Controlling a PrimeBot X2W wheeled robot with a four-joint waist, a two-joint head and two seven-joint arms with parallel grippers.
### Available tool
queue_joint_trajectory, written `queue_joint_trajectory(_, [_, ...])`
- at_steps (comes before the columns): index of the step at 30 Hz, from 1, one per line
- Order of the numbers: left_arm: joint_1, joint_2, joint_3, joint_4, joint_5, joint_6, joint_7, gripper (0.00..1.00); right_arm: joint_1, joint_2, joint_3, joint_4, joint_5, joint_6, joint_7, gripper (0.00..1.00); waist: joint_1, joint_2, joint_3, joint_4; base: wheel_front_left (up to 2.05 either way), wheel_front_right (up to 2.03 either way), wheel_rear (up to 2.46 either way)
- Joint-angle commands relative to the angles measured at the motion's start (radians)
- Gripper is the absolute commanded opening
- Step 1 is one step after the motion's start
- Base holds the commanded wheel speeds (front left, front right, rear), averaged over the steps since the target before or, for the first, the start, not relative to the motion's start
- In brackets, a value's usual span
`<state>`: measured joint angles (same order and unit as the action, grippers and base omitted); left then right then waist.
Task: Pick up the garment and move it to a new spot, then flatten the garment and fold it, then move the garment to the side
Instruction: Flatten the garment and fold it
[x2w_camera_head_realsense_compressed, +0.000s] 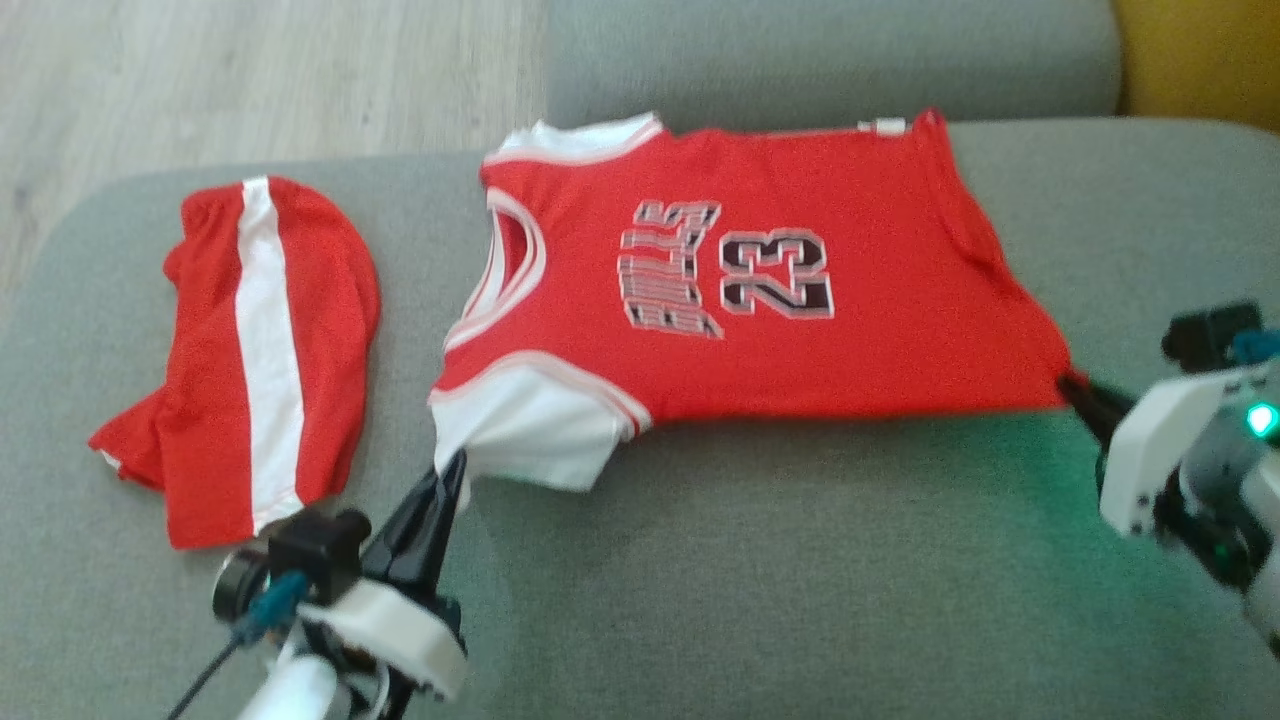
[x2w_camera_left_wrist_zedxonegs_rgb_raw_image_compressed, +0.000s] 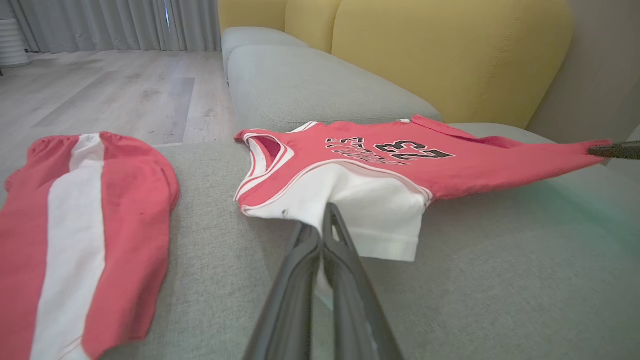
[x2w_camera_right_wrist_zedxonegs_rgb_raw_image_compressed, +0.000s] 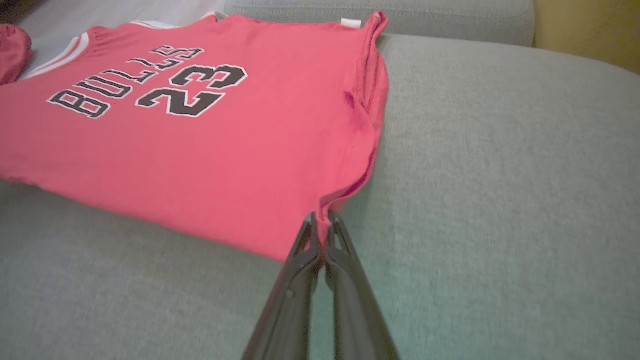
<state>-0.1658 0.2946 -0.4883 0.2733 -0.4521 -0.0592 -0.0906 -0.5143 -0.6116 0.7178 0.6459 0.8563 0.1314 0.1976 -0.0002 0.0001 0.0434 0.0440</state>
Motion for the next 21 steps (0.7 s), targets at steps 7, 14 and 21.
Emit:
queue_joint_trajectory(7, [0.086, 0.074, 0.035, -0.246, -0.023, 0.061, 0.085, 0.00, 0.077, -0.117, 0.032, -0.149, 0.067, -0.001, 0.029, 0.00, 0.0002, -0.0001, -0.038, -0.008, 0.00, 0.00, 0.00])
queue_joint_trajectory(14, [0.082, 0.095, 0.044, -0.311, -0.023, 0.083, 0.123, 0.00, 0.074, -0.116, 0.006, -0.178, 0.066, -0.001, 0.029, 0.00, 0.0002, -0.0001, -0.010, -0.025, 0.00, 0.00, 0.00])
queue_joint_trajectory(21, [-0.011, 0.103, 0.050, -0.285, -0.017, 0.068, 0.139, 0.00, 0.006, -0.100, -0.028, -0.181, 0.039, -0.001, 0.046, 0.00, 0.0002, -0.0001, 0.055, -0.034, 0.00, 0.00, 0.00])
